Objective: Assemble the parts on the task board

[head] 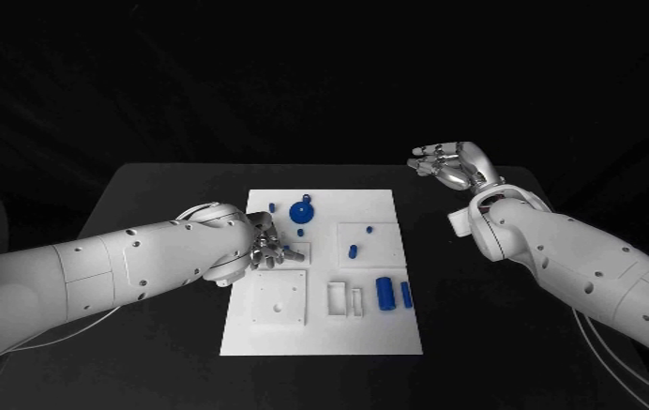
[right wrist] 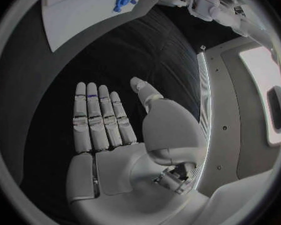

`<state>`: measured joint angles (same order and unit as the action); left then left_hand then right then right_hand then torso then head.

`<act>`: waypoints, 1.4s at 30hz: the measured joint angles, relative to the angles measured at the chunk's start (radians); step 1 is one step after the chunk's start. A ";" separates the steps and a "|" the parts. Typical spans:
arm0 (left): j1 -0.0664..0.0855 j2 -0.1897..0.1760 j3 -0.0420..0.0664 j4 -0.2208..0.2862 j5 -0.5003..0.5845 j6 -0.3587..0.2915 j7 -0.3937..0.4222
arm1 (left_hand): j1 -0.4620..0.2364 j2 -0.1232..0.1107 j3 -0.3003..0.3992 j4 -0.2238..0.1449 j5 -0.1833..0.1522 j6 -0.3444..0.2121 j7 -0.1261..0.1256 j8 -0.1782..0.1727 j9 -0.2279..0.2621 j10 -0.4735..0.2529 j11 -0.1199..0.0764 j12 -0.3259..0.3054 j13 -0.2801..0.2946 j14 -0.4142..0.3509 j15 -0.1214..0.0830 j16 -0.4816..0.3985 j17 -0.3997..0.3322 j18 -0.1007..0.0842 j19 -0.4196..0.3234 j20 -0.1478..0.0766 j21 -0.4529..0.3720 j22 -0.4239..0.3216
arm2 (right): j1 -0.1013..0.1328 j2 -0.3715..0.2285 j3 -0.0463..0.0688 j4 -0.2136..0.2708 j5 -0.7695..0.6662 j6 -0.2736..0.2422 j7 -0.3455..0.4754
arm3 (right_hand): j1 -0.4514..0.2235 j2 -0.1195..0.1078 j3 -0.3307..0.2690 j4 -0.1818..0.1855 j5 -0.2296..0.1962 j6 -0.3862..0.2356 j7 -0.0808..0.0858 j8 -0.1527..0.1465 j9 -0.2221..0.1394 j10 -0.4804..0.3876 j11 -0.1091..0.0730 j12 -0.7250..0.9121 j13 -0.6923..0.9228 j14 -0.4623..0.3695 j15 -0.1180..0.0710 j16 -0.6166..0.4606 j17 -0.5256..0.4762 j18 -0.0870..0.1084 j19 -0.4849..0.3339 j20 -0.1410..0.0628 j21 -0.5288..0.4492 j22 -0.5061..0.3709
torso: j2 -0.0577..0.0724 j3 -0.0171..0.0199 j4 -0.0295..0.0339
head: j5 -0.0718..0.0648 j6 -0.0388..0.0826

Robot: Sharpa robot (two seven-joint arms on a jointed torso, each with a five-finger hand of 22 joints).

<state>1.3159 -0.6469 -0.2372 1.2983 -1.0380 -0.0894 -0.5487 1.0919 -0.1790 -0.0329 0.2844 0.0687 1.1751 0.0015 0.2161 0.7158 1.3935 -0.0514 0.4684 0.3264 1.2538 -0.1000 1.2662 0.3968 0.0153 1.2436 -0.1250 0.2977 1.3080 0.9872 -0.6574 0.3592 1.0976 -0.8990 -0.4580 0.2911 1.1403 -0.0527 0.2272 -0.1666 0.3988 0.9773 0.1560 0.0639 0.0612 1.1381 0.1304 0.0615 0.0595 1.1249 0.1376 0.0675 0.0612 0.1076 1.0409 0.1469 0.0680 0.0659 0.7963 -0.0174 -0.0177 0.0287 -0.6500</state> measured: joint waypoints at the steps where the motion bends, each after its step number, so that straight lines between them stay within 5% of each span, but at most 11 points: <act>1: 0.000 -0.001 0.000 0.001 0.003 0.000 0.001 | 0.000 0.000 0.000 0.000 0.000 0.000 0.000 0.000 -0.001 -0.002 0.002 0.000 0.000 0.000 0.000 0.000 0.000 0.000 0.000 0.000 0.000 0.000 | 0.000 0.000 0.000 -0.001 0.000 0.000 0.000 | 0.000 0.000 -0.003 -0.003 0.000 -0.002 0.002 0.000 0.000 -0.001 0.000 0.000 0.000 0.000 0.000 0.000 0.000 0.000 -0.002 -0.002 0.000 0.000 | 0.000 0.0000 0.0000 | 0.000 0.000; 12: 0.000 -0.019 0.009 -0.005 0.009 0.016 0.004 | -0.026 -0.003 -0.004 0.004 -0.004 0.000 0.000 0.004 -0.008 -0.004 0.004 0.000 -0.002 -0.004 0.004 0.000 -0.003 0.000 -0.004 0.004 -0.005 0.000 | -0.003 -0.001 0.000 -0.003 0.003 0.004 -0.001 | 0.000 0.000 -0.037 -0.027 -0.011 -0.043 0.008 0.000 -0.001 -0.023 0.009 0.000 0.000 -0.020 0.009 0.000 0.000 0.000 -0.025 0.011 0.000 0.000 | 0.000 -0.0017 -0.0010 | 0.003 0.005; 17: 0.004 -0.039 0.045 -0.011 0.026 0.031 0.002 | -0.030 0.004 0.000 0.003 -0.004 -0.005 0.005 0.004 -0.020 -0.013 0.005 0.000 -0.008 -0.007 0.007 -0.012 -0.007 0.000 -0.007 0.007 -0.014 0.000 | -0.004 -0.005 0.000 -0.004 0.018 0.005 -0.001 | 0.006 0.010 -0.055 -0.024 -0.014 -0.048 0.008 0.000 -0.001 -0.027 0.013 0.000 0.000 -0.023 0.009 0.000 0.000 0.000 -0.027 0.008 0.000 0.000 | 0.001 -0.0019 -0.0006 | 0.002 0.004; 22: 0.029 -0.059 0.062 -0.023 0.072 0.051 0.001 | -0.018 0.016 0.006 0.000 0.004 -0.018 0.007 0.023 -0.004 -0.016 0.009 0.000 -0.009 -0.014 0.007 -0.012 -0.009 0.000 -0.007 0.007 -0.025 0.000 | -0.005 -0.013 0.000 -0.002 0.041 0.008 -0.002 | 0.010 0.013 -0.057 -0.026 -0.023 -0.057 0.010 0.000 -0.002 -0.034 0.013 0.000 0.000 -0.029 0.011 0.000 0.000 0.000 -0.032 0.011 0.000 -0.001 | 0.001 -0.0014 -0.0006 | 0.005 0.008; 25: 0.058 -0.064 0.069 -0.036 0.105 0.061 0.001 | 0.002 0.047 0.015 -0.016 0.020 -0.033 0.015 0.017 -0.010 -0.031 0.016 0.000 -0.012 -0.029 0.015 -0.016 -0.013 0.000 -0.015 0.015 -0.035 0.000 | -0.005 -0.015 0.000 -0.002 0.058 0.010 -0.003 | 0.010 0.013 -0.057 -0.026 -0.023 -0.057 0.010 0.000 -0.002 -0.034 0.013 0.000 0.000 -0.029 0.011 0.000 0.000 0.000 -0.032 0.011 0.000 -0.001 | 0.001 -0.0007 -0.0005 | 0.007 0.010; 26: 0.067 -0.064 0.070 -0.042 0.114 0.064 0.001 | 0.008 0.057 0.014 -0.029 0.027 -0.042 0.020 0.001 -0.028 -0.044 0.020 -0.006 -0.016 -0.038 0.019 -0.024 -0.017 0.000 -0.021 0.021 -0.044 0.000 | -0.005 -0.016 0.000 -0.002 0.065 0.011 -0.004 | 0.010 0.013 -0.057 -0.026 -0.023 -0.057 0.010 0.000 -0.002 -0.034 0.013 0.000 0.000 -0.029 0.011 0.000 0.000 0.000 -0.032 0.011 0.000 -0.001 | 0.001 -0.0006 -0.0003 | 0.008 0.010; 28: 0.083 -0.062 0.071 -0.060 0.132 0.069 0.004 | 0.018 0.080 -0.001 -0.069 0.040 -0.046 0.033 -0.052 -0.142 -0.059 0.030 -0.030 -0.034 -0.049 0.027 -0.037 -0.029 0.000 -0.025 0.029 -0.069 0.000 | -0.005 -0.018 0.000 0.000 0.079 0.014 -0.005 | 0.010 0.013 -0.057 -0.026 -0.023 -0.057 0.010 0.000 -0.002 -0.034 0.013 0.000 0.000 -0.029 0.011 0.000 0.000 0.000 -0.032 0.011 0.000 -0.001 | 0.001 0.0004 0.0000 | 0.011 0.011; 33: 0.108 -0.039 0.072 -0.135 0.154 0.075 0.014 | 0.028 0.123 -0.030 -0.120 0.057 -0.057 0.050 -0.075 -0.345 -0.070 0.041 -0.042 -0.053 -0.054 0.032 -0.037 -0.037 0.000 -0.013 0.041 -0.109 0.000 | -0.005 -0.017 0.000 0.003 0.105 0.022 -0.006 | 0.014 0.017 -0.057 -0.026 -0.023 -0.057 0.010 0.000 -0.002 -0.034 0.013 0.000 0.000 -0.029 0.011 0.000 0.000 0.000 -0.032 0.011 0.000 -0.001 | 0.001 0.0019 -0.0008 | 0.017 0.016; 35: 0.113 -0.023 0.072 -0.172 0.159 0.075 0.019 | 0.030 0.128 -0.034 -0.135 0.077 -0.075 0.057 -0.057 -0.391 -0.070 0.041 -0.042 -0.054 -0.054 0.032 -0.037 -0.037 0.000 -0.013 0.041 -0.114 0.000 | -0.005 -0.017 0.000 0.004 0.114 0.025 -0.007 | 0.010 0.022 -0.057 -0.026 -0.023 -0.057 0.010 0.000 -0.002 -0.034 0.013 0.000 0.000 -0.029 0.011 0.000 0.000 0.000 -0.032 0.011 0.000 -0.001 | 0.001 0.0023 -0.0017 | 0.020 0.019; 38: 0.117 0.004 0.072 -0.214 0.162 0.075 0.026 | 0.036 0.135 -0.051 -0.153 0.132 -0.169 0.061 0.067 -0.355 -0.088 0.045 -0.031 -0.050 -0.054 0.032 -0.037 -0.036 0.000 -0.003 0.039 -0.114 0.000 | -0.005 -0.017 0.000 0.006 0.124 0.028 -0.008 | 0.010 0.022 -0.050 -0.034 -0.009 -0.055 0.008 0.000 -0.002 -0.034 0.013 0.000 0.000 -0.029 0.011 0.000 0.000 0.000 -0.032 0.011 0.000 -0.001 | 0.002 0.0024 -0.0029 | 0.023 0.023; 42: 0.118 0.047 0.072 -0.270 0.159 0.076 0.033 | 0.036 0.135 -0.053 -0.147 0.140 -0.216 0.063 0.143 -0.356 -0.097 0.047 -0.018 -0.043 -0.054 0.032 -0.036 -0.032 0.000 -0.003 0.039 -0.114 0.000 | -0.005 -0.018 0.000 0.014 0.132 0.031 -0.010 | 0.005 0.027 -0.036 -0.042 0.004 -0.055 0.008 0.000 -0.002 -0.034 0.013 0.000 0.000 -0.029 0.011 0.000 0.000 0.000 -0.032 0.011 0.000 -0.001 | 0.005 0.0021 -0.0044 | 0.025 0.029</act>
<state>1.4340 -0.6003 -0.1648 1.0279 -0.8787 -0.0136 -0.5162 1.1284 -0.0441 -0.0854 0.1377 0.2088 0.9587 0.0642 0.3587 0.3600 1.2970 -0.0048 0.4508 0.2831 1.2000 -0.0676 1.2302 0.3649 0.0152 1.2403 -0.0859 0.1833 1.3076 0.9824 -0.6751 0.3592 1.1114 -0.7666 -0.4272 0.2811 1.1452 -0.0262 0.1912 -0.2088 0.4033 0.9227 0.1642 0.0639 0.0590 1.1042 0.1430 0.0615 0.0595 1.0964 0.1481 0.0675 0.0615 0.1077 1.0091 0.1574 0.0680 0.0653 0.8013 -0.0152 -0.0221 0.0533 -0.6206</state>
